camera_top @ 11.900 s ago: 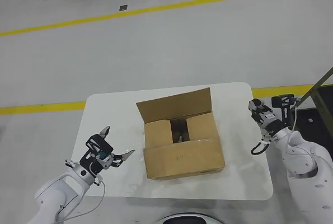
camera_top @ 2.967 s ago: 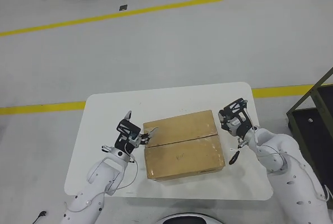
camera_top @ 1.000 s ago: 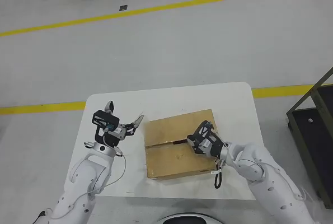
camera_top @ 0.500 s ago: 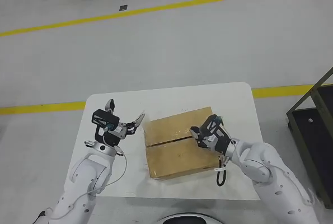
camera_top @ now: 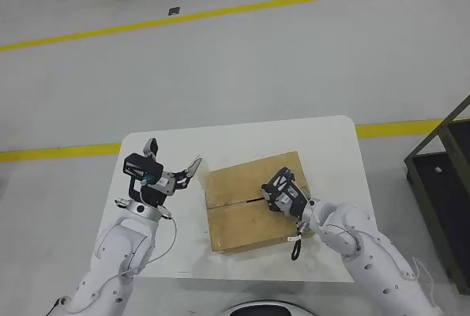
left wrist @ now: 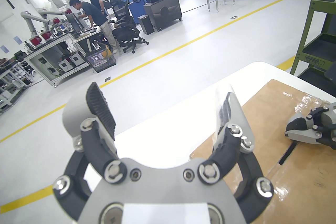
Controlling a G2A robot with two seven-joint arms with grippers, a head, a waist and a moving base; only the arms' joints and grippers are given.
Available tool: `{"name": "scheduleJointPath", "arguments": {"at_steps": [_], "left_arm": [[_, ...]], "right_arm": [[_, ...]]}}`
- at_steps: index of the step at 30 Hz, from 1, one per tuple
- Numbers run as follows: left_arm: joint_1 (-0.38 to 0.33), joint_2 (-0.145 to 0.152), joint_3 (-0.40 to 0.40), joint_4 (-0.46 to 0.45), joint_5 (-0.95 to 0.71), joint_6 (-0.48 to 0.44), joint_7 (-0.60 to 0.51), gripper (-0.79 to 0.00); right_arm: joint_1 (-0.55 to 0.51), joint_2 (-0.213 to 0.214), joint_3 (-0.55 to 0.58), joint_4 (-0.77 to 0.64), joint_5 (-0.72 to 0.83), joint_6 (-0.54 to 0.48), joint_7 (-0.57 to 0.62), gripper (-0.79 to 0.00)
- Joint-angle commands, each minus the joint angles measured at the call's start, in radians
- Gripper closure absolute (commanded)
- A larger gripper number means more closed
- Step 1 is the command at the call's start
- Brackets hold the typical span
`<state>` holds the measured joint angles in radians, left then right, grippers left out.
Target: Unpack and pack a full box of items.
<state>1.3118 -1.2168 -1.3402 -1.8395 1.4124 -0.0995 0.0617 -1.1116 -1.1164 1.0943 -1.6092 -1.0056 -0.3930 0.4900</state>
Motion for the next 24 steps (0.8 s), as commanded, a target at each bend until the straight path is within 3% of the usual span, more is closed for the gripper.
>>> {"name": "scheduleJointPath", "arguments": {"at_steps": [1, 15, 20, 24], "left_arm": [[-0.001, -0.001, 0.001, -0.005, -0.004, 0.000, 0.000, -0.785], [0.011, -0.002, -0.013, -0.033, -0.044, -0.060, -0.039, -0.785], [0.029, 0.001, -0.060, -0.081, -0.122, -0.085, -0.090, -0.785], [0.003, 0.003, -0.073, -0.127, -0.153, -0.119, -0.123, -0.785]], "right_arm": [[0.000, -0.001, -0.001, 0.006, 0.001, 0.004, -0.001, 0.000], [0.001, -0.005, 0.013, 0.007, 0.024, 0.011, -0.010, 0.000], [-0.002, -0.004, 0.029, 0.001, 0.028, 0.013, -0.011, 0.000], [-0.005, -0.003, 0.034, 0.001, 0.028, 0.013, -0.008, 0.000]]}}
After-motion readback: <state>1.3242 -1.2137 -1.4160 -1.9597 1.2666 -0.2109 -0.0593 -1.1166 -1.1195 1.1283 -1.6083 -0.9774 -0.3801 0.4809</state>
